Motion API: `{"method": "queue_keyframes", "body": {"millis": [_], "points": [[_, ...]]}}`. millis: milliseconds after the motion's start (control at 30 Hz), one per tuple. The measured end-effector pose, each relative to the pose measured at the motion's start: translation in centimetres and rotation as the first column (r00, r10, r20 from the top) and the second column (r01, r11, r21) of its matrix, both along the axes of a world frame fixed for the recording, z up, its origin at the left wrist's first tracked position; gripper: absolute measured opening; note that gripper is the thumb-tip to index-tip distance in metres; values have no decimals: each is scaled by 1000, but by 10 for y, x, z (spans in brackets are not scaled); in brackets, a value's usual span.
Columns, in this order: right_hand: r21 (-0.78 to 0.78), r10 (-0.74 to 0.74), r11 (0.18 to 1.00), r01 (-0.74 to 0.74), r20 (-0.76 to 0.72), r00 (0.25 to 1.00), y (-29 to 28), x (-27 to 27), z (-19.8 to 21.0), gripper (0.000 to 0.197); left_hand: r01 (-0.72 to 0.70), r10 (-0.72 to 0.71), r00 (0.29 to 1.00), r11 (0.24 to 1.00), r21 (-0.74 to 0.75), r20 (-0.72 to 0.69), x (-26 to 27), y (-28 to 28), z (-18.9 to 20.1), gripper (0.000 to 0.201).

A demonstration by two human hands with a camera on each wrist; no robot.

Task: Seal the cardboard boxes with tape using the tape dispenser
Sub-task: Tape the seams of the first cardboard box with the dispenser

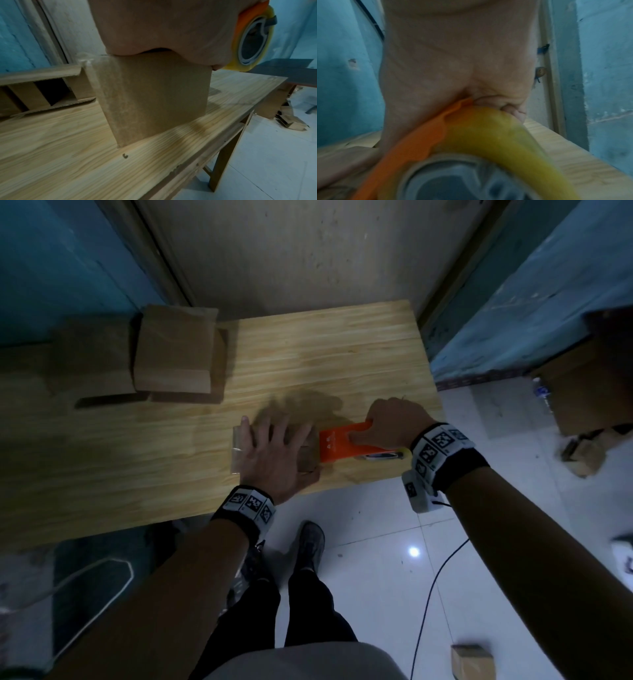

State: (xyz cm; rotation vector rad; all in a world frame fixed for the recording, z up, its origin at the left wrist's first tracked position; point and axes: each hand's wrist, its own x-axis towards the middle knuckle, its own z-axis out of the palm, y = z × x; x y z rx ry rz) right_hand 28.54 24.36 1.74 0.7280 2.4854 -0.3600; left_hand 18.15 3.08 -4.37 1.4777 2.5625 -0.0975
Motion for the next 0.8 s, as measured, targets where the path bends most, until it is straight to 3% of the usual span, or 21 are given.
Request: {"method": "queue_keyframes", "body": {"millis": [267,367,433,633,800], "points": [[160,39,986,-38,-4,999,-16,-11,4,56,-9,9,1000,999,33,-6,3,1,4,87],[278,72,956,-97,98,993,-22,-9,2,49,-24,24,1000,999,30,-2,1,0,4,88],[290,-3,956,-40,145,989,-21,5,-5,48,-32,32,999,999,25,7,1,0,2,91],[181,-240,953,244,-44,970,2,20,0,55,-59,59,997,998,12,44,1,2,0,94],[114,-270,950,292,-174,947,5,13,-10,59,-63,62,997,998,10,44,0,1,3,92]]}}
